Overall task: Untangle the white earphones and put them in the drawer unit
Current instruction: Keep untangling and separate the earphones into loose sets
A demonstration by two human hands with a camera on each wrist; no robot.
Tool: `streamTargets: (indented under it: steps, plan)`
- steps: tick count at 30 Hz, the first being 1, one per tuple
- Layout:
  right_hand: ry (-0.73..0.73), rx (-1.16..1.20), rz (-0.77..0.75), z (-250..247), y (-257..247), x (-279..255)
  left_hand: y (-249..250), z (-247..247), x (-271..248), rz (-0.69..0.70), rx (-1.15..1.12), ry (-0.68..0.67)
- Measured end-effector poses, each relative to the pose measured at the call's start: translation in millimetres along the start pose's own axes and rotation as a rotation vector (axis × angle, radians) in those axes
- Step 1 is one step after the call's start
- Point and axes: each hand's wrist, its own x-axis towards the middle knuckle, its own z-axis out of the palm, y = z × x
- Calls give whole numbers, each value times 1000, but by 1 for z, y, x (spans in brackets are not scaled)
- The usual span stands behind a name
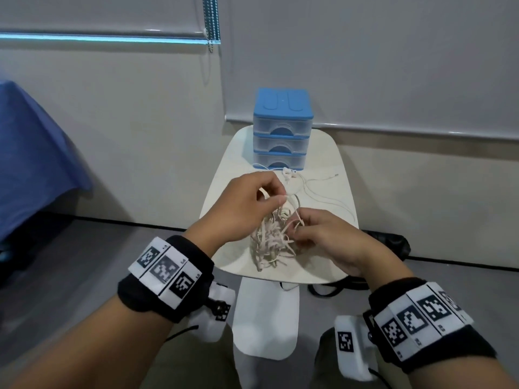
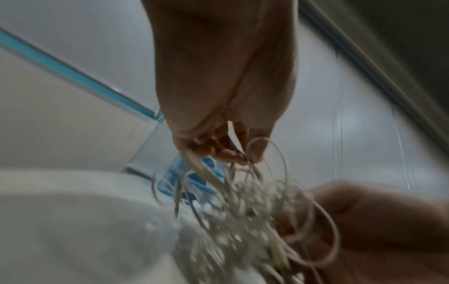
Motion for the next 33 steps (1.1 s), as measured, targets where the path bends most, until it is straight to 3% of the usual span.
streamTargets:
  steps: [5, 9, 12, 16, 19, 24, 28, 33]
  plan:
    - [117, -18, 2, -6, -2, 2, -1, 21, -7, -24, -186, 105]
    - [393, -539, -204, -11, -11, 0, -1, 23, -7, 22, -25, 67]
    - [416, -761, -327, -7, -31, -3, 1, 24, -4, 34, 86, 24]
    - [312, -542, -289, -16, -60, -10, -4, 19, -2, 33, 280, -63]
    - [168, -417, -274, -23, -72, -13, -6, 15, -2, 27, 299, -89]
    - [44, -514, -139, -22, -67, -11, -3, 13, 2, 20, 254, -15]
    - [59, -468, -163, -16, -68, -9, -2, 15, 1, 43, 290, -7]
    - [181, -129, -267, -20, -95, -23, -20, 17, -4, -20, 499, -11]
